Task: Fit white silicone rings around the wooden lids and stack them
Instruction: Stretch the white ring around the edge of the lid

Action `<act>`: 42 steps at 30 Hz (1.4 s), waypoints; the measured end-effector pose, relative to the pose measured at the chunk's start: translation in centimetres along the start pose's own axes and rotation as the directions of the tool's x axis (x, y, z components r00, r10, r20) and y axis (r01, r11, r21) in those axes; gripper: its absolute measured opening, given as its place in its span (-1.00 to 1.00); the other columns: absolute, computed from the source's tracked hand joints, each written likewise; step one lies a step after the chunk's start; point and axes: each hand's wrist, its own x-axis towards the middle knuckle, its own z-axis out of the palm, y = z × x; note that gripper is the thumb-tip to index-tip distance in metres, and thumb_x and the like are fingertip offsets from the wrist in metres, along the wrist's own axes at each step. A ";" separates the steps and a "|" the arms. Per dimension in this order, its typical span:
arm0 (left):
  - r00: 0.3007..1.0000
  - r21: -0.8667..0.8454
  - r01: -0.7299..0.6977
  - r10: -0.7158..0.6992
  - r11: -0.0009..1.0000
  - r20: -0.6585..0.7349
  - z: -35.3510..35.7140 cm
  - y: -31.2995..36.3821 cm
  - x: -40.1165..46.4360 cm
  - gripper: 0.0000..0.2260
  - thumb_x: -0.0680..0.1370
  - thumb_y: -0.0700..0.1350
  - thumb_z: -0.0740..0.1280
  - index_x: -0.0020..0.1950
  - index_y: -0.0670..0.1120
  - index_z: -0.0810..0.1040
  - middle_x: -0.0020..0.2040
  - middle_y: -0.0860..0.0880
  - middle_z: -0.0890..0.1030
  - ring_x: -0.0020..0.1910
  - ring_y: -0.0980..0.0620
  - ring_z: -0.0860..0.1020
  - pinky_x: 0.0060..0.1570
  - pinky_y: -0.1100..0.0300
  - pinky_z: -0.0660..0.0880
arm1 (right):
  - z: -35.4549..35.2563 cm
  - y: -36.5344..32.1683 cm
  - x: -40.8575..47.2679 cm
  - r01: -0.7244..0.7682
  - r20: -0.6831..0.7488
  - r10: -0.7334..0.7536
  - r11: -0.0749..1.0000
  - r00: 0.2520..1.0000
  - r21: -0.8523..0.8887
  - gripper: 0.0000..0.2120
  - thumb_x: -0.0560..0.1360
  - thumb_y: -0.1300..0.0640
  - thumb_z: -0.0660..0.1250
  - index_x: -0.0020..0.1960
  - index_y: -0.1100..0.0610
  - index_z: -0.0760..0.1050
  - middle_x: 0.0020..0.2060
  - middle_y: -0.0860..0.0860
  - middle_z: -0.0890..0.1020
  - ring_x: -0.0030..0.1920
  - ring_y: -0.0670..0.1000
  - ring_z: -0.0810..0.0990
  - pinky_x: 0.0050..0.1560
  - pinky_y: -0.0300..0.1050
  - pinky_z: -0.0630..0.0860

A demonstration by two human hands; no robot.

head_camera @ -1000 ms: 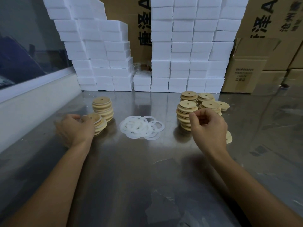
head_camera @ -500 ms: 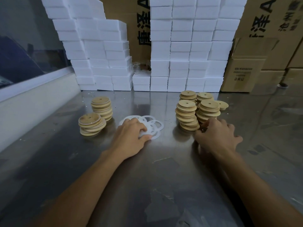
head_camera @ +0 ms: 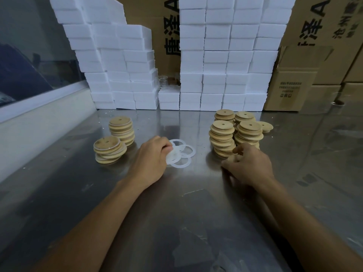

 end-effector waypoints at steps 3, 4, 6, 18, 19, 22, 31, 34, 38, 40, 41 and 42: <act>0.996 -0.139 0.070 -0.078 0.988 -0.050 0.0 0.6 0.1 -0.82 0.59 -0.23 0.27 -0.18 -0.02 0.49 -0.27 0.11 0.54 -0.27 0.16 0.49 -0.30 0.39 0.34 | 0.2 0.0 0.0 0.018 0.016 -0.019 0.999 1.000 0.049 -0.42 0.30 -0.19 0.55 0.21 0.00 0.45 0.06 0.00 0.59 0.18 0.12 0.50 0.16 0.04 0.52; 0.991 -0.213 0.110 -0.122 0.971 -0.047 0.1 0.9 0.2 -0.82 0.59 -0.23 0.28 -0.18 -0.02 0.50 -0.29 0.12 0.55 -0.30 0.20 0.49 -0.30 0.42 0.35 | 0.3 -0.1 0.0 0.037 0.003 -0.038 0.997 0.999 0.067 -0.43 0.29 -0.18 0.56 0.19 -0.02 0.45 0.03 -0.02 0.58 0.14 0.09 0.49 0.11 0.00 0.51; 0.975 -0.387 0.207 -0.222 0.898 0.006 0.1 1.4 0.3 -0.78 0.60 -0.24 0.28 -0.19 0.01 0.54 -0.34 0.13 0.57 -0.39 0.21 0.48 -0.31 0.40 0.40 | 0.4 -0.2 -0.1 0.098 -0.016 -0.097 0.990 0.995 0.105 -0.52 0.32 -0.13 0.57 0.10 -0.06 0.41 -0.06 -0.09 0.53 0.01 0.00 0.49 -0.05 -0.06 0.46; 0.887 -0.728 0.460 -0.224 0.508 0.404 -0.1 4.2 -0.4 -0.86 0.60 -0.27 0.28 0.03 -0.34 0.56 -0.18 -0.19 0.60 -0.37 -0.02 0.56 -0.36 0.18 0.56 | 2.8 -1.0 -0.3 0.388 -0.123 -0.386 0.749 0.914 0.537 -0.87 0.54 0.22 0.39 -0.06 0.04 0.67 -0.17 -0.12 0.68 -0.09 -0.11 0.60 -0.11 -0.26 0.51; 0.885 -0.723 0.461 -0.217 0.514 0.411 0.0 4.3 -0.5 -0.86 0.60 -0.27 0.29 0.02 -0.34 0.56 -0.16 -0.21 0.59 -0.36 -0.04 0.57 -0.36 0.16 0.57 | 2.9 -1.2 -0.5 0.368 -0.111 -0.381 0.714 0.918 0.595 -0.85 0.56 0.22 0.37 -0.06 0.03 0.68 -0.18 -0.11 0.70 -0.09 -0.12 0.62 -0.13 -0.28 0.53; 0.883 -0.696 0.468 -0.250 0.545 0.397 0.7 4.5 -0.5 -0.89 0.60 -0.25 0.31 -0.09 -0.27 0.58 -0.23 -0.23 0.58 -0.40 -0.06 0.59 -0.38 0.12 0.57 | 3.1 -2.0 -1.2 0.188 0.001 -0.305 0.591 0.952 0.785 -0.71 0.66 0.06 0.20 -0.08 0.04 0.68 -0.20 -0.07 0.72 -0.16 -0.11 0.66 -0.17 -0.23 0.58; 0.880 -0.615 0.475 -0.341 0.629 0.330 2.4 4.0 -0.7 -0.87 0.60 -0.12 0.32 -0.09 -0.15 0.53 -0.44 -0.04 0.60 -0.47 -0.08 0.61 -0.37 0.06 0.62 | 4.0 -2.3 -1.8 0.322 -0.112 -0.355 0.615 0.928 0.720 -0.89 0.56 0.12 0.36 -0.07 0.06 0.67 -0.20 -0.07 0.71 -0.14 -0.16 0.65 -0.14 -0.33 0.55; 0.887 -0.644 0.459 -0.349 0.612 0.301 2.5 4.1 -0.8 -0.91 0.57 -0.16 0.35 -0.07 -0.17 0.51 -0.31 -0.08 0.61 -0.48 -0.09 0.60 -0.42 0.07 0.60 | 4.0 -2.3 -1.7 0.377 -0.169 -0.368 0.622 0.914 0.686 -0.91 0.55 0.17 0.38 -0.07 0.08 0.67 -0.22 -0.05 0.70 -0.13 -0.13 0.65 -0.09 -0.23 0.58; 0.884 -0.655 0.468 -0.325 0.593 0.337 2.6 4.2 -1.1 -0.85 0.56 -0.05 0.39 0.02 -0.09 0.49 -0.26 -0.04 0.66 -0.46 -0.14 0.62 -0.48 0.11 0.57 | 3.8 -2.4 -2.0 0.467 -0.218 -0.439 0.610 0.872 0.640 -0.91 0.54 0.21 0.39 -0.03 0.17 0.67 -0.18 -0.03 0.71 -0.10 -0.08 0.66 -0.02 -0.09 0.59; 0.865 -0.657 0.501 -0.306 0.563 0.398 2.5 4.1 -1.1 -0.84 0.58 -0.02 0.36 0.07 -0.08 0.52 -0.20 -0.05 0.69 -0.42 -0.17 0.64 -0.48 0.15 0.55 | 3.7 -2.4 -2.1 0.493 -0.239 -0.455 0.597 0.858 0.632 -0.91 0.54 0.21 0.39 -0.03 0.16 0.67 -0.19 -0.05 0.70 -0.11 -0.09 0.66 -0.03 -0.10 0.59; 0.858 -0.664 0.512 -0.295 0.545 0.420 2.4 3.9 -1.0 -0.83 0.58 -0.03 0.36 0.09 -0.09 0.55 -0.17 -0.06 0.70 -0.40 -0.18 0.66 -0.46 0.16 0.55 | 3.7 -2.5 -2.1 0.497 -0.247 -0.453 0.595 0.856 0.632 -0.92 0.54 0.21 0.39 -0.03 0.16 0.67 -0.20 -0.06 0.70 -0.12 -0.09 0.66 -0.04 -0.10 0.59; 0.859 -0.673 0.512 -0.289 0.534 0.424 2.2 3.8 -0.9 -0.82 0.57 -0.04 0.37 0.09 -0.10 0.57 -0.15 -0.07 0.71 -0.38 -0.18 0.66 -0.45 0.16 0.56 | 3.7 -2.5 -2.1 0.493 -0.250 -0.447 0.593 0.859 0.637 -0.92 0.53 0.20 0.40 -0.03 0.15 0.67 -0.21 -0.06 0.70 -0.14 -0.08 0.66 -0.07 -0.09 0.60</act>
